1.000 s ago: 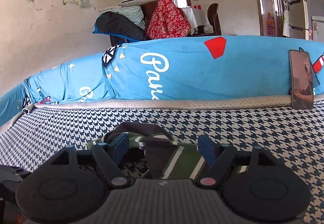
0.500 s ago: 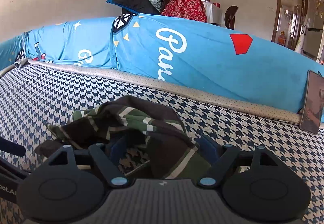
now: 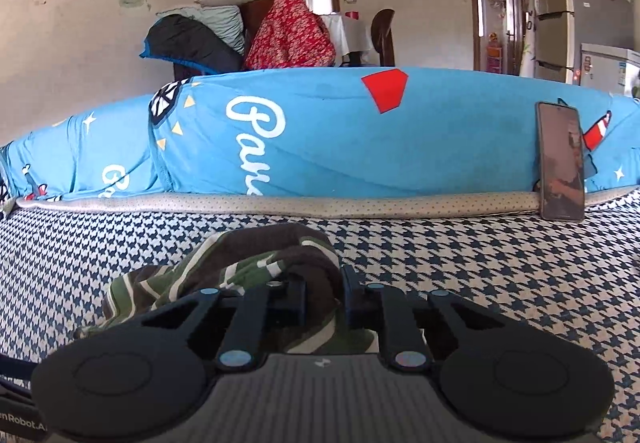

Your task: Fold clothes

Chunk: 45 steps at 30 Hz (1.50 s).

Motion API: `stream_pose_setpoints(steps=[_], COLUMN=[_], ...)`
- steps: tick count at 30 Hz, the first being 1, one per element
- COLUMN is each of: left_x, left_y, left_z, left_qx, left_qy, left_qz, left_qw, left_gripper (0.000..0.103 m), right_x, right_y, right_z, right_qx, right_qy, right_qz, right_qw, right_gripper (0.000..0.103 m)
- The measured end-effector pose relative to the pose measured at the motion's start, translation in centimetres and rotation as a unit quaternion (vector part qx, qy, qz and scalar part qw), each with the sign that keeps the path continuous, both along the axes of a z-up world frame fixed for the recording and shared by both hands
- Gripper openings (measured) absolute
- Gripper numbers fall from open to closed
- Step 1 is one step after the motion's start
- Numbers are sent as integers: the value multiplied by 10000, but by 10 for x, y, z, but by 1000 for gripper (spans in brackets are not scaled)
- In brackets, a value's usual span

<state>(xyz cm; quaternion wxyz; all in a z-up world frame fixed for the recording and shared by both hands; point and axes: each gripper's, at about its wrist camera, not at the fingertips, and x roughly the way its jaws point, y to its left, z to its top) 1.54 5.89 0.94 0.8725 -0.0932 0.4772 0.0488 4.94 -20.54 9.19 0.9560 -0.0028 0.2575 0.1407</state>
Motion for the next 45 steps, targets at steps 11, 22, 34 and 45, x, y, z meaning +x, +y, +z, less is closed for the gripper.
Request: stream_pose_setpoints(steps=[11,22,34,45], left_x=[4,3,-2,9], left_y=[-8,-17,-68,-78], left_z=[-3,-5,16,15], left_qx=[120,138,48,-279], left_qy=[28,14,53,104], left_qz=[-55,-148,-292,-373], left_qw=[9999,9998,9995,9989], left_gripper=[103,103,103,103], right_x=[-8,-20,-27,-50], right_y=[-86,-155,-164,-178], right_z=[22,17,21,28], right_qx=[395,226,-227,-519], right_qy=[-28,438,915,1149], right_qz=[-1365,-2024,-2017,-1577], right_qw=[9899,9781,9749,9794], right_gripper=[16,31,73,78])
